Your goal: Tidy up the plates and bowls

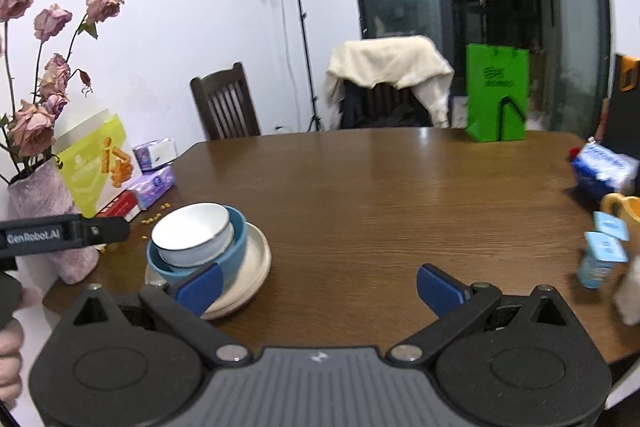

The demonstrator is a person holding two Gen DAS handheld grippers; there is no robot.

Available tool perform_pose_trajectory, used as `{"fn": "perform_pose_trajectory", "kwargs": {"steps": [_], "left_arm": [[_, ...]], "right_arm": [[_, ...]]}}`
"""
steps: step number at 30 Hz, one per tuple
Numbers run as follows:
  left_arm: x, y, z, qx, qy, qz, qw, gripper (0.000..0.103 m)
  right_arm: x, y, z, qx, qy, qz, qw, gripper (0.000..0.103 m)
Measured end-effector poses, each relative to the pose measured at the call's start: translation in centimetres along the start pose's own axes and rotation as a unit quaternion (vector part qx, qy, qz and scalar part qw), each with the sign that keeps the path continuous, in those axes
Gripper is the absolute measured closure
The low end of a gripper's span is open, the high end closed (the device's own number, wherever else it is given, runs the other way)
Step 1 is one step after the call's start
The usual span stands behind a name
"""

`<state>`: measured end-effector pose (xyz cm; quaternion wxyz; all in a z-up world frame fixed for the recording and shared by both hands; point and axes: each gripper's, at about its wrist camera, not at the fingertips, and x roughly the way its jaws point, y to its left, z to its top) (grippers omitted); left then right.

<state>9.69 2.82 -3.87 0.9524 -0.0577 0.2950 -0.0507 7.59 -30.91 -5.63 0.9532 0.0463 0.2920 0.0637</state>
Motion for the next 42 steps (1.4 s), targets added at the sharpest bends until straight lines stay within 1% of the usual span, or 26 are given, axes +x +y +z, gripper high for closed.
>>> {"fn": "perform_pose_trajectory", "kwargs": {"steps": [3, 5, 8, 12, 18, 27, 42], "left_arm": [[-2.5, -1.0, -1.2, 0.005, 0.003, -0.017, 0.9998, 0.0], [-4.1, -1.6, -2.2, 0.013, -0.003, -0.018, 0.9997, 0.0], [-6.4, -2.0, -3.8, 0.016, -0.001, -0.029, 0.9995, 0.0], [-9.5, -2.2, -6.2, 0.024, 0.003, -0.035, 0.9991, 0.0], [-12.8, -2.6, -8.5, 0.036, 0.001, -0.042, 0.9985, 0.0], [-15.7, -3.3, -10.2, 0.047, -0.006, -0.051, 0.9976, 0.0], [-17.0, -3.5, -10.9, 0.054, -0.013, -0.05, 0.9972, 0.0]], "right_arm": [[-3.1, -0.6, -1.4, 0.001, -0.005, -0.009, 1.0, 0.0], [-5.2, -0.8, -2.5, 0.005, -0.011, -0.012, 1.0, 0.0], [-8.1, -1.2, -3.9, 0.017, -0.015, -0.019, 1.0, 0.0], [-11.9, -1.2, -5.6, 0.027, -0.029, -0.03, 0.999, 0.0], [-15.7, -0.9, -7.4, 0.037, -0.041, -0.034, 0.998, 0.0], [-18.7, 0.0, -9.0, 0.038, -0.044, -0.032, 0.998, 0.0], [-20.3, 0.6, -9.4, 0.033, -0.051, -0.032, 0.998, 0.0]]}}
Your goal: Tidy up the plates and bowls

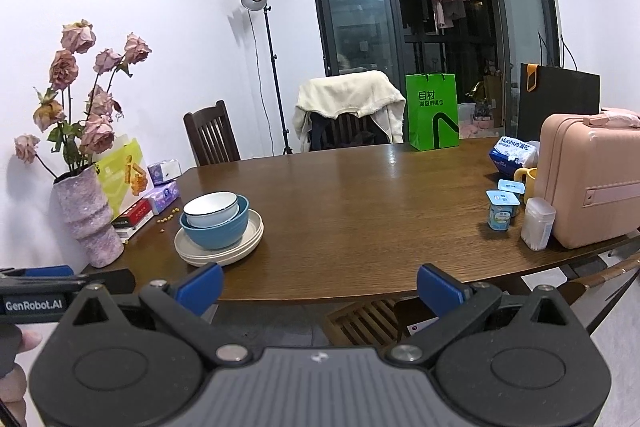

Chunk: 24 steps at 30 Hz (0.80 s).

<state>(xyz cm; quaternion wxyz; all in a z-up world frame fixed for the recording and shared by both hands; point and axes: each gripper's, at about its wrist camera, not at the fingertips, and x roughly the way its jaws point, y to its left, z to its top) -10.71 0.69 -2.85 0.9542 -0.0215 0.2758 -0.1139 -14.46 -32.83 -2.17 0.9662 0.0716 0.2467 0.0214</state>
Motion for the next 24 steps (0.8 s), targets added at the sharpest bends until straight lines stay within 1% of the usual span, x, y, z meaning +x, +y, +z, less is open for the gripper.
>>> {"fn": "perform_pose_trajectory", "kwargs": {"steps": [24], "left_arm": [[-0.57, -0.03, -0.29, 0.003, -0.002, 0.001, 1.0, 0.0]], "right_arm": [[-0.17, 0.19, -0.14, -0.001, 0.001, -0.001, 1.0, 0.0]]}}
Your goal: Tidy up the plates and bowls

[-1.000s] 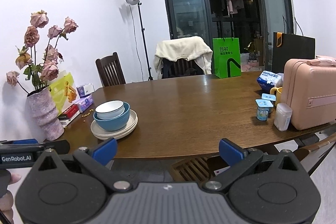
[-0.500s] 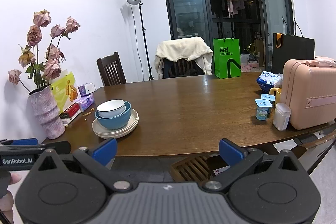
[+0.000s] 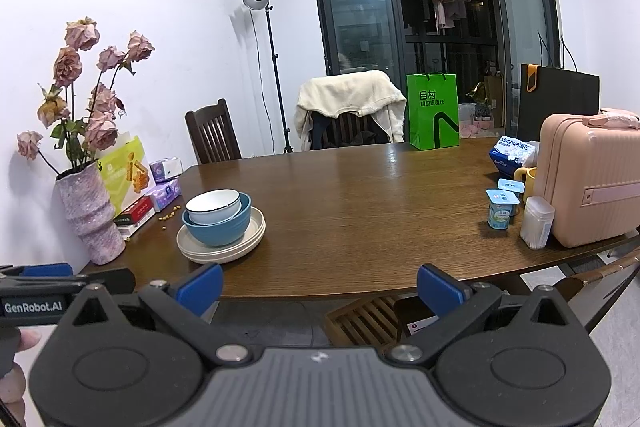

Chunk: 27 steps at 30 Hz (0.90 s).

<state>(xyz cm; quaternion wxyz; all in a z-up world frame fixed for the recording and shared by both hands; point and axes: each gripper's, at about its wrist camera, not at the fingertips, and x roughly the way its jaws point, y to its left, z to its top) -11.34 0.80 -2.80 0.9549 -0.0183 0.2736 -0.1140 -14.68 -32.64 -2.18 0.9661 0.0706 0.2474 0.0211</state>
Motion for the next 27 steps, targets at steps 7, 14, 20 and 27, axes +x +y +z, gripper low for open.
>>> {"fn": "perform_pose_trajectory", "kwargs": {"steps": [7, 14, 20, 27], "left_arm": [[-0.05, 0.04, 0.11, 0.001, -0.002, 0.001, 1.0, 0.0], [-0.1, -0.06, 0.28, 0.003, -0.005, 0.001, 1.0, 0.0], [0.1, -0.01, 0.45, 0.002, -0.006, 0.002, 1.0, 0.0], [0.13, 0.19, 0.36, 0.0, -0.008, 0.004, 1.0, 0.0]], "right_arm": [[0.0, -0.01, 0.0, 0.0, 0.0, 0.0, 1.0, 0.0], [-0.01, 0.02, 0.0, 0.0, 0.0, 0.0, 1.0, 0.0], [-0.17, 0.13, -0.09, -0.002, 0.001, 0.002, 1.0, 0.0], [-0.06, 0.05, -0.13, -0.002, 0.003, 0.003, 1.0, 0.0]]}}
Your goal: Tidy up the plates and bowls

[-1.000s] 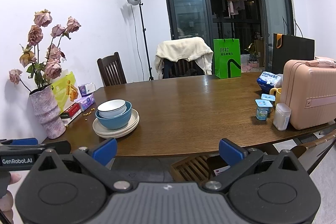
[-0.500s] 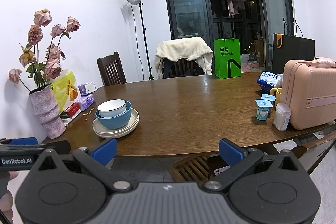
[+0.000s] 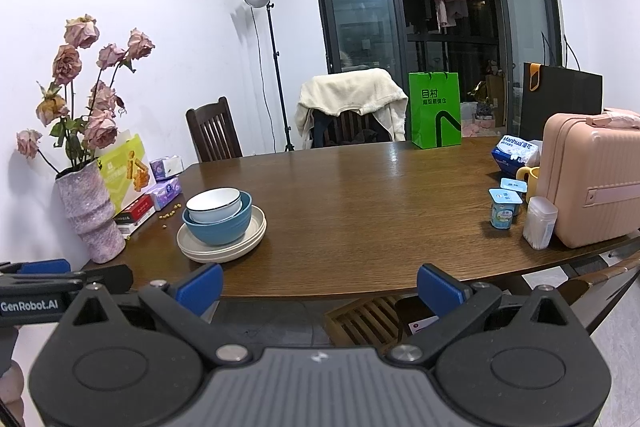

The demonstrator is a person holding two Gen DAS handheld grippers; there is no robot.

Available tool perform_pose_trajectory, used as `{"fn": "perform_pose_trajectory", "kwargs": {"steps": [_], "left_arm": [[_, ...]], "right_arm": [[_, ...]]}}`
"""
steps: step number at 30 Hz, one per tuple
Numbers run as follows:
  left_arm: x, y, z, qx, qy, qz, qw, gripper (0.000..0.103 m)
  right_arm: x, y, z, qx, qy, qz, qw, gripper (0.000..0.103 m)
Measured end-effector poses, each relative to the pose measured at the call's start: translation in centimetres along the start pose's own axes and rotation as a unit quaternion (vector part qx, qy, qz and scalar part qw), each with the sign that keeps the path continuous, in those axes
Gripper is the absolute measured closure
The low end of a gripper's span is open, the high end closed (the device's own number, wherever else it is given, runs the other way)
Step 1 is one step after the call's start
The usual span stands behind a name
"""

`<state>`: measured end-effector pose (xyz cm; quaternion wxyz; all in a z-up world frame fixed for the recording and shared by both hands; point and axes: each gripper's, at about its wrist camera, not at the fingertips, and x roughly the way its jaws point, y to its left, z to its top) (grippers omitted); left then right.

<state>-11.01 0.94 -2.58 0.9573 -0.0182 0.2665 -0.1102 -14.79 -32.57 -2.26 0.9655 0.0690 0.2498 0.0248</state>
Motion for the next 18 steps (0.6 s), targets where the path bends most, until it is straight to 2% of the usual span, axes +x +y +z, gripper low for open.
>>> {"fn": "perform_pose_trajectory", "kwargs": {"steps": [18], "left_arm": [[0.13, -0.07, -0.35, 0.016, -0.005, -0.003, 0.9998, 0.0]], "right_arm": [[0.84, 0.21, 0.14, -0.004, 0.009, 0.004, 1.0, 0.0]]}}
